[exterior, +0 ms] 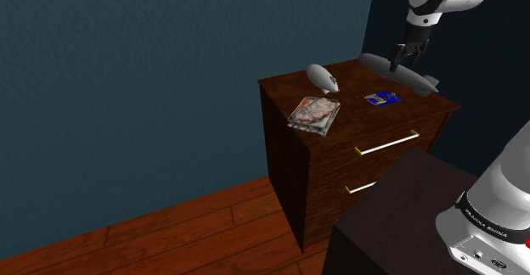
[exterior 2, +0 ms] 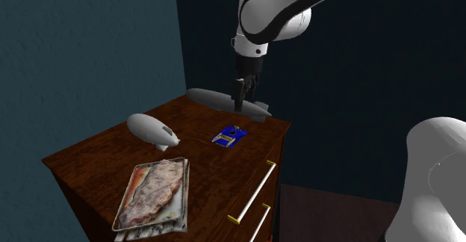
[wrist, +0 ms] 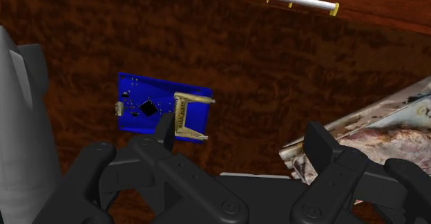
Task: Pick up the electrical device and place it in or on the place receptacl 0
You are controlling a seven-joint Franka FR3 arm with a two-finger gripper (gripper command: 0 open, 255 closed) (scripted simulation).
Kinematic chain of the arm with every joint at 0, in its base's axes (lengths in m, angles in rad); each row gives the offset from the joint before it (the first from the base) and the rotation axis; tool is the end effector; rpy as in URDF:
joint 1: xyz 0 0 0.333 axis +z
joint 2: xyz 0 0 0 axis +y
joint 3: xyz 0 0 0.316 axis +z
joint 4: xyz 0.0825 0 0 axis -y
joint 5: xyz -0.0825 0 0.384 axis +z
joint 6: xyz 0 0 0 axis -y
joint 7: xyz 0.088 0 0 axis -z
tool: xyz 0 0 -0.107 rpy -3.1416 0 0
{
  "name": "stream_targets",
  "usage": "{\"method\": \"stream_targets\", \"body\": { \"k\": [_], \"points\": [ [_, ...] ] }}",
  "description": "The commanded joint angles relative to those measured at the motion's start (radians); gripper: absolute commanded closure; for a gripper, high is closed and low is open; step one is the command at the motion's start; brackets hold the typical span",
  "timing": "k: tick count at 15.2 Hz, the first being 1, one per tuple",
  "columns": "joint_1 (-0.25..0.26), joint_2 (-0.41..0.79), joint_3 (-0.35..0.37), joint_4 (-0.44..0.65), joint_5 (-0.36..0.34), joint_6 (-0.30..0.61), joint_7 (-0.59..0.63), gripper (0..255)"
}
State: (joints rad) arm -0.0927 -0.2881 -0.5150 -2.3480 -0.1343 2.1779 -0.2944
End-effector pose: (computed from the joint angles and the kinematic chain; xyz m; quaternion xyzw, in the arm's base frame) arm 0.3806 -0.2787 0.4377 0.9924 -0.1143 0.0450 0.0065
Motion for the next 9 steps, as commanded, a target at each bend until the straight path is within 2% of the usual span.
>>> {"method": "stream_targets", "body": {
  "k": [1, 6, 9],
  "points": [
    [0.004, 0.078, -0.044, 0.031, 0.044, 0.044, -0.053, 0],
    [0.003, 0.291, -0.122, 0.125, 0.220, 0.122, -0.210, 0],
    [-0.030, 0.428, -0.133, 0.199, 0.352, 0.143, -0.315, 0]
  ]
}}
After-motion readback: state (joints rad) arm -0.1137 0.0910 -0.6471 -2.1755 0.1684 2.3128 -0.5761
